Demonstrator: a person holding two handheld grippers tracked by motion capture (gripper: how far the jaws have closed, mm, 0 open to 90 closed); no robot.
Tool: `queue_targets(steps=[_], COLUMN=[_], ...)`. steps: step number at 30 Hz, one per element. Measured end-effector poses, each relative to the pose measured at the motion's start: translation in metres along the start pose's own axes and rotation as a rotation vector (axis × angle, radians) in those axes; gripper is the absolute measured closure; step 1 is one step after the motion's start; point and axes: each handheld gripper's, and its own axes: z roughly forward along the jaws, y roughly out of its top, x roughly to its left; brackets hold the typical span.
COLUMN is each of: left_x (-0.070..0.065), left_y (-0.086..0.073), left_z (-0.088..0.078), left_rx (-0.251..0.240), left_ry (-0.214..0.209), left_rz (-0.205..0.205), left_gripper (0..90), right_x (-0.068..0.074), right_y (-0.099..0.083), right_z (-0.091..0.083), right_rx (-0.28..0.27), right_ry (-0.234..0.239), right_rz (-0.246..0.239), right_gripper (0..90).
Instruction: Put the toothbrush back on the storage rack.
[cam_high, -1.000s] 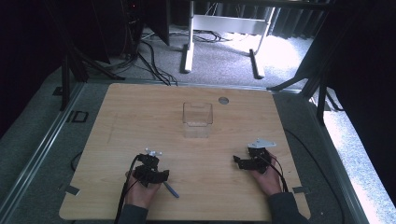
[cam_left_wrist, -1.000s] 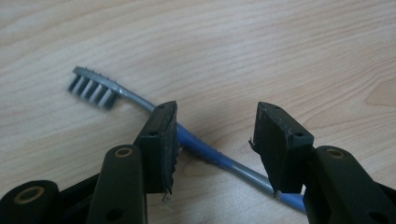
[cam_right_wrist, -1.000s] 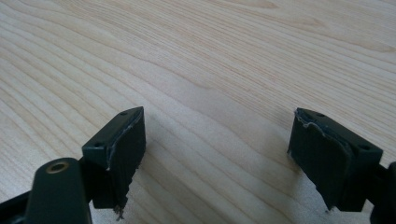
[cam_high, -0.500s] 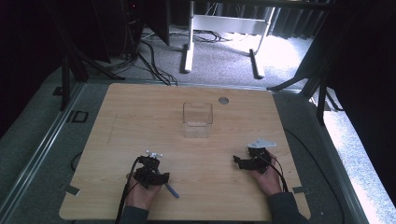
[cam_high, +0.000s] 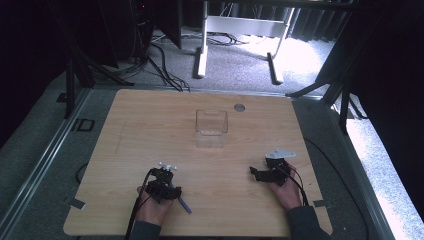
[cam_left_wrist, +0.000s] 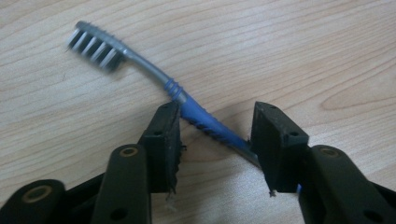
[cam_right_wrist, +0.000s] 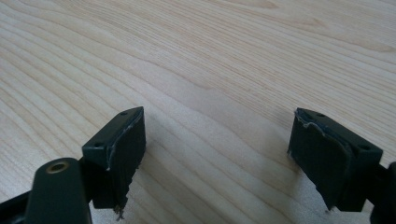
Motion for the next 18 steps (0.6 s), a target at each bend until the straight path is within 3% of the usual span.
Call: queue_targets(steps=[8, 14, 18], left_x=[-0.006, -0.011, -0.014], left_y=[0.000, 0.000, 0.000], left_z=[0.000, 0.000, -0.001], left_rx=[0.024, 0.040, 0.048], left_ry=[0.002, 0.022, 0.039], left_rz=[0.026, 0.079, 0.123], left_gripper=[65.4, 79.9, 82.5], right_x=[0.000, 0.000, 0.000], right_y=[0.000, 0.000, 0.000], right_z=[0.000, 0.000, 0.000], right_rx=[0.000, 0.000, 0.000], right_ry=[0.000, 0.000, 0.000], right_rz=[0.000, -0.002, -0.003], right_gripper=[18.6, 18.6, 18.6])
